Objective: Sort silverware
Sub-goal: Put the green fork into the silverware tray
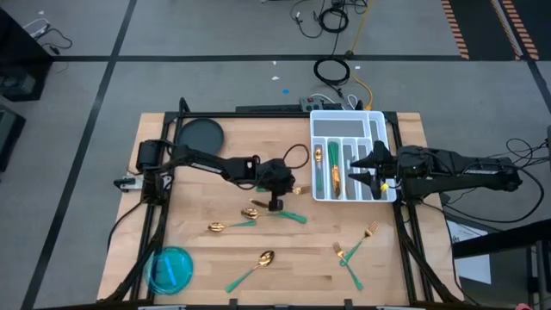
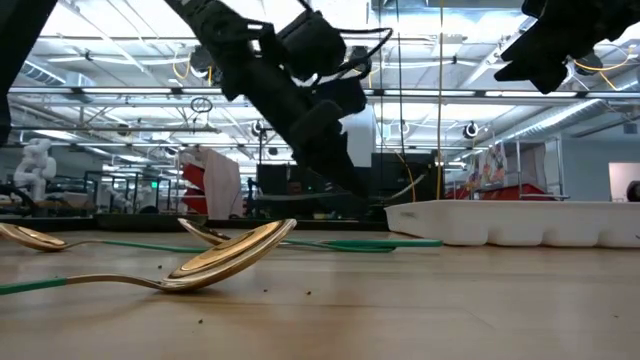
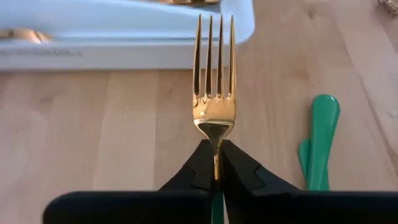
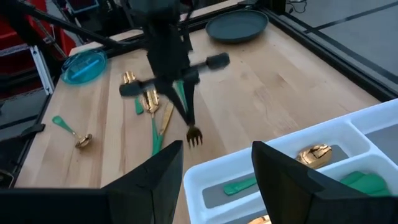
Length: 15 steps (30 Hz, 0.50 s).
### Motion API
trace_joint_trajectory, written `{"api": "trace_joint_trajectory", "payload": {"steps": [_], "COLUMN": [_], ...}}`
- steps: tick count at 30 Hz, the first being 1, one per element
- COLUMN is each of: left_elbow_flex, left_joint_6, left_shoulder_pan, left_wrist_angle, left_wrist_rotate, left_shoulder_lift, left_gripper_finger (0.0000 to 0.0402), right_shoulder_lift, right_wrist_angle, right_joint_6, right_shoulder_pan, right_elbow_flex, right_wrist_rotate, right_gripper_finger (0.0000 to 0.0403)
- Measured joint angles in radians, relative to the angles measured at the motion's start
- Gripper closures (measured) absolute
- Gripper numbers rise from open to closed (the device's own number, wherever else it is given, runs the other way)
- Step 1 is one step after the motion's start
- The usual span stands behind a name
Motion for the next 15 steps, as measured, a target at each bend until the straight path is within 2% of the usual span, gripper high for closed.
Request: {"api": "trace_joint_trajectory", "payload": {"steps": [5,10,15], "left_elbow_flex": [0.090,0.219,0.298], "left_joint_6": [0.141,0.257,0.301], "left_shoulder_pan": [-0.005,-0.002,0.007], "left_wrist_angle": [-0.114,-0.132,-0.022], "left_wrist_rotate": [-0.084,-0.263,-0.433], "left_shoulder_lift": [-0.064,-0.064,-0.061], "left_gripper_finger": [0.0386,0.0386,0.0386], "right_shoulder_lift": [0.001,0.035,0.070], "right_wrist_angle": [-0.029,-0.002,0.194], "right_joint_6": [0.014,0.132,0.182], "right_shoulder_pan": [-0.004,-0.011,-0.011], "right_elbow_flex": [0.000,0.001,0.001], "right_wrist_rotate": [-0.008,-0.001,0.161], "right_gripper_finger": [0.0218,0.0213,0.0188]}}
